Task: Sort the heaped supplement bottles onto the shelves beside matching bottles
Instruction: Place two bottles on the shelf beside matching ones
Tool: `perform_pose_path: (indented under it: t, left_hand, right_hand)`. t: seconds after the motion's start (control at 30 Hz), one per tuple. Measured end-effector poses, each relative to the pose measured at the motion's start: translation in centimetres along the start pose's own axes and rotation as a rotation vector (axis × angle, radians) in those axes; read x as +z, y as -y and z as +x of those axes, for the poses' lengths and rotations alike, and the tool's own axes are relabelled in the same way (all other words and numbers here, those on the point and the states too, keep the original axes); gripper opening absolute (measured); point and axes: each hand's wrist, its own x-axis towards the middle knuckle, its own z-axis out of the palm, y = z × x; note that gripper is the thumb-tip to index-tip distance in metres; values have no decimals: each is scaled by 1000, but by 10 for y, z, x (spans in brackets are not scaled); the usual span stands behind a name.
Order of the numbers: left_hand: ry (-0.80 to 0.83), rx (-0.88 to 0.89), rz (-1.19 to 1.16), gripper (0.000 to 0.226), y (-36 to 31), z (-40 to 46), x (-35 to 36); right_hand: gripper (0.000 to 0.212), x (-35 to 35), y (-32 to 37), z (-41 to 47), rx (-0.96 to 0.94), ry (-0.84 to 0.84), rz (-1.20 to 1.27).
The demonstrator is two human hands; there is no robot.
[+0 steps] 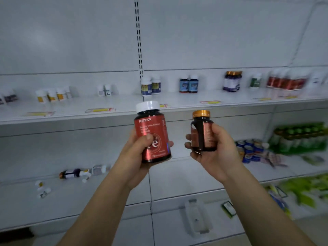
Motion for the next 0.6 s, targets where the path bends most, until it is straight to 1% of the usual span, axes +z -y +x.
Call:
perform_pose_path:
  t: [0.07,0.13,0.27,0.37,0.47,0.6]
  left_hand:
    - [50,-10,16,70,16,8,51]
    - [102,-59,-3,61,40,15,106]
    - [206,-156,-111,71,100,29,214]
    - [287,-243,-162,66,144,35,289]
    - [349,-324,-187,66,176,44,354]
    - [417,-333,-141,60,210,66,425]
  right_hand:
    - [45,-36,29,-18,-50,-64,9]
    - [46,-78,61,-40,-105,-127,41]
    - [49,-167,125,-89,-199,-248,8]
    - [44,-230,169,-128,-266,-294,-116]
    - [39,-283,212,-155,-307,-356,-209]
    - [28,-341,257,-171,-336,-386,-205]
